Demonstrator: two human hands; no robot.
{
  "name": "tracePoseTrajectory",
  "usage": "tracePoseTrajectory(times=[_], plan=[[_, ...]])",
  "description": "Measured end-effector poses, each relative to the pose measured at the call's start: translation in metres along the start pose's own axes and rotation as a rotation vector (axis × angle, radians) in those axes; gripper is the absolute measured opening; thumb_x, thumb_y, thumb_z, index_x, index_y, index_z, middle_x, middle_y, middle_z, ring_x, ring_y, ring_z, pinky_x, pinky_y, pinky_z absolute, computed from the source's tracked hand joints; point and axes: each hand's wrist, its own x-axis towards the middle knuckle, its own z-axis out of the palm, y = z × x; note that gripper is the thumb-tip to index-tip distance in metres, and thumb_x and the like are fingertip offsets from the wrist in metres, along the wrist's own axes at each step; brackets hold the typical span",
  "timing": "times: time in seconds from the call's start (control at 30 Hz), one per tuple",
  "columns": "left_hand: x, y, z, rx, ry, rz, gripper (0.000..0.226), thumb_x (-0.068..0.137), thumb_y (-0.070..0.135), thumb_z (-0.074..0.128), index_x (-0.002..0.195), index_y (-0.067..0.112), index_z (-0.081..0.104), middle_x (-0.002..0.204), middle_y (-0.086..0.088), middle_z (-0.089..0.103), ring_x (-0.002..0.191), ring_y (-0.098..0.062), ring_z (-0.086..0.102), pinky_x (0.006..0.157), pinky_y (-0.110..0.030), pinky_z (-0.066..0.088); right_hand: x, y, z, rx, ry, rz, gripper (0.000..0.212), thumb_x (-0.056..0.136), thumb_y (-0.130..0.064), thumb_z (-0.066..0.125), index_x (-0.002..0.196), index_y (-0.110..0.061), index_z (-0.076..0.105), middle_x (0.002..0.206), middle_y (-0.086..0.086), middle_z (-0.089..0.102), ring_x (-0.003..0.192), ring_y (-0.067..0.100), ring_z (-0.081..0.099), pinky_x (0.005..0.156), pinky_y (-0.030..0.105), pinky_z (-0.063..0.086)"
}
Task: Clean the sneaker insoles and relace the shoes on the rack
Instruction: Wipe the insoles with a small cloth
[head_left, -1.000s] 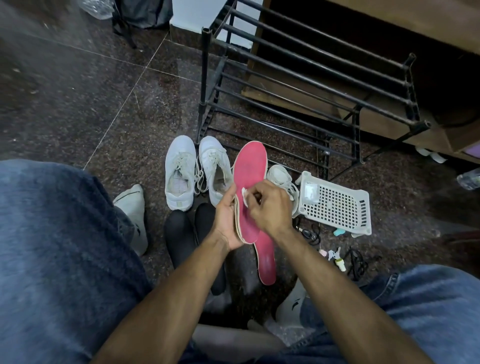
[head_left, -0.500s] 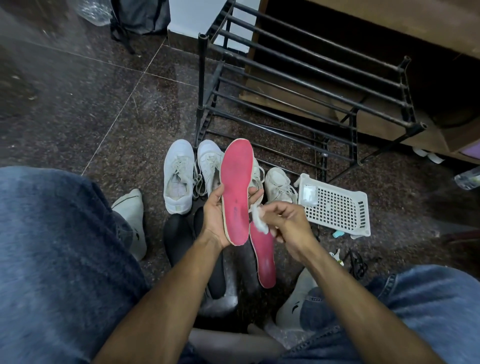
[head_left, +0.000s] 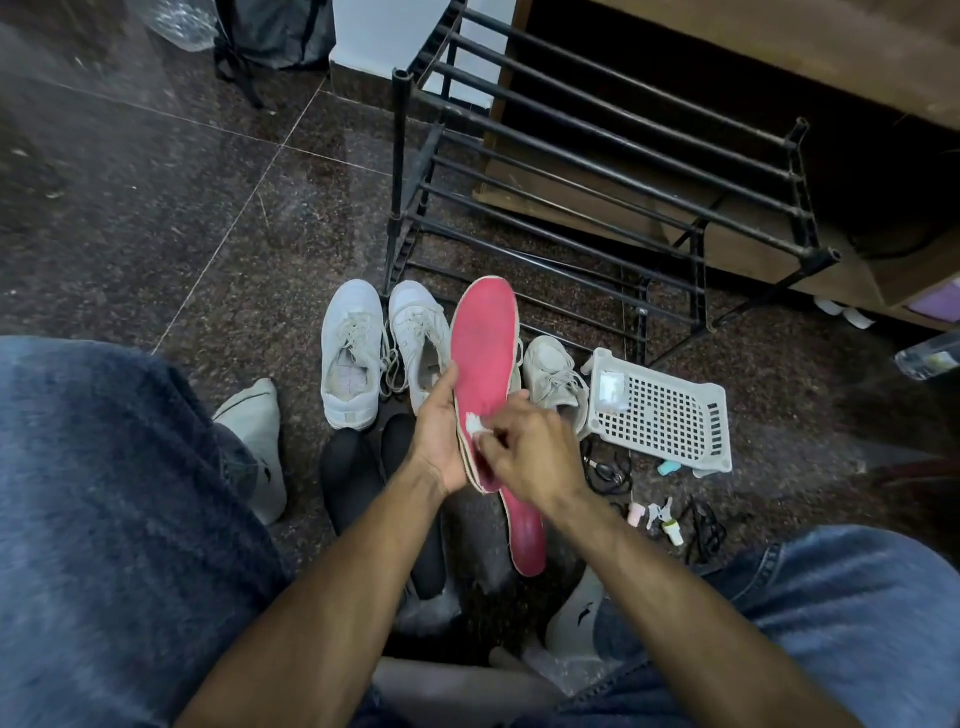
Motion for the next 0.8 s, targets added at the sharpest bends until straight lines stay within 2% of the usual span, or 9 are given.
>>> tracePoseTrajectory(times=[0.1, 0.2, 0.27, 0.33, 0.43, 0.53, 0.63, 0.73, 0.8], plan=[[0.000, 0.002, 0.004, -0.021, -0.016, 0.034, 0.061, 0.098, 0.051, 0.037, 0.092, 0.004, 0.076, 0.088, -0.012, 0.070, 0.080, -0.024, 0.068, 0.081, -0.037, 0.055, 0.017, -0.002, 0.000, 0.036, 0.051, 0.132, 0.020, 0.084, -0.028, 0.065, 0.100, -0.020, 0.074, 0.103, -0.004, 0.069, 0.084, 0.018, 0.064, 0.078, 0.034, 0.053], [0.000, 0.008, 0.004, -0.007, 0.032, 0.011, 0.064, 0.097, 0.055, 0.037, 0.103, 0.002, 0.071, 0.095, -0.018, 0.071, 0.079, -0.028, 0.070, 0.075, -0.039, 0.058, 0.001, -0.005, 0.010, 0.133, 0.040, 0.133, 0.016, 0.081, -0.023, 0.067, 0.093, -0.019, 0.075, 0.094, -0.006, 0.069, 0.068, 0.007, 0.052, 0.064, 0.022, 0.041], [-0.001, 0.012, 0.003, -0.018, 0.056, 0.018, 0.061, 0.096, 0.055, 0.039, 0.106, 0.003, 0.068, 0.095, -0.019, 0.071, 0.072, -0.029, 0.069, 0.068, -0.037, 0.058, -0.015, -0.003, 0.014, 0.170, -0.029, 0.139, 0.015, 0.079, -0.026, 0.069, 0.091, -0.022, 0.076, 0.092, -0.008, 0.070, 0.065, 0.008, 0.048, 0.061, 0.022, 0.039], [0.001, 0.013, 0.001, -0.028, 0.061, 0.038, 0.061, 0.096, 0.055, 0.039, 0.104, 0.002, 0.071, 0.096, -0.019, 0.070, 0.076, -0.029, 0.068, 0.075, -0.037, 0.057, -0.018, -0.001, 0.012, 0.144, -0.040, 0.115, 0.015, 0.078, -0.028, 0.068, 0.090, -0.023, 0.076, 0.095, -0.009, 0.071, 0.067, 0.011, 0.055, 0.063, 0.026, 0.047], [0.002, 0.004, 0.004, -0.030, 0.047, 0.048, 0.059, 0.097, 0.053, 0.040, 0.111, 0.003, 0.067, 0.101, -0.019, 0.069, 0.091, -0.030, 0.065, 0.093, -0.045, 0.047, -0.003, 0.000, 0.004, 0.031, 0.063, 0.057, 0.017, 0.083, -0.027, 0.064, 0.095, -0.021, 0.075, 0.104, -0.005, 0.070, 0.077, 0.019, 0.064, 0.069, 0.029, 0.050], [0.000, -0.003, 0.006, -0.047, 0.016, 0.052, 0.055, 0.098, 0.048, 0.041, 0.110, 0.002, 0.069, 0.105, -0.015, 0.068, 0.097, -0.027, 0.065, 0.096, -0.042, 0.049, 0.019, 0.001, -0.002, 0.021, 0.128, 0.180, 0.017, 0.084, -0.027, 0.065, 0.095, -0.020, 0.075, 0.103, 0.000, 0.070, 0.086, 0.025, 0.066, 0.079, 0.036, 0.053], [-0.002, 0.004, 0.002, -0.019, 0.024, 0.065, 0.057, 0.098, 0.050, 0.040, 0.103, 0.003, 0.072, 0.097, -0.016, 0.070, 0.087, -0.027, 0.066, 0.084, -0.041, 0.055, 0.010, -0.003, 0.003, 0.062, 0.004, 0.143, 0.014, 0.081, -0.025, 0.066, 0.091, -0.020, 0.076, 0.101, -0.004, 0.072, 0.081, 0.020, 0.066, 0.077, 0.031, 0.053], [-0.001, 0.010, 0.001, -0.016, 0.070, 0.064, 0.057, 0.096, 0.052, 0.042, 0.110, 0.004, 0.069, 0.105, -0.020, 0.068, 0.089, -0.031, 0.062, 0.081, -0.040, 0.056, -0.011, -0.001, 0.006, 0.182, -0.113, 0.140, 0.009, 0.076, -0.022, 0.072, 0.083, -0.022, 0.077, 0.086, -0.008, 0.071, 0.064, 0.008, 0.055, 0.064, 0.024, 0.047], [0.001, 0.009, 0.002, -0.013, 0.067, 0.056, 0.059, 0.096, 0.052, 0.042, 0.103, 0.003, 0.074, 0.106, -0.020, 0.067, 0.088, -0.031, 0.062, 0.081, -0.040, 0.056, -0.012, 0.005, 0.004, 0.337, -0.149, 0.211, 0.005, 0.074, -0.016, 0.075, 0.077, -0.021, 0.076, 0.076, -0.009, 0.069, 0.057, 0.002, 0.050, 0.059, 0.023, 0.044]])
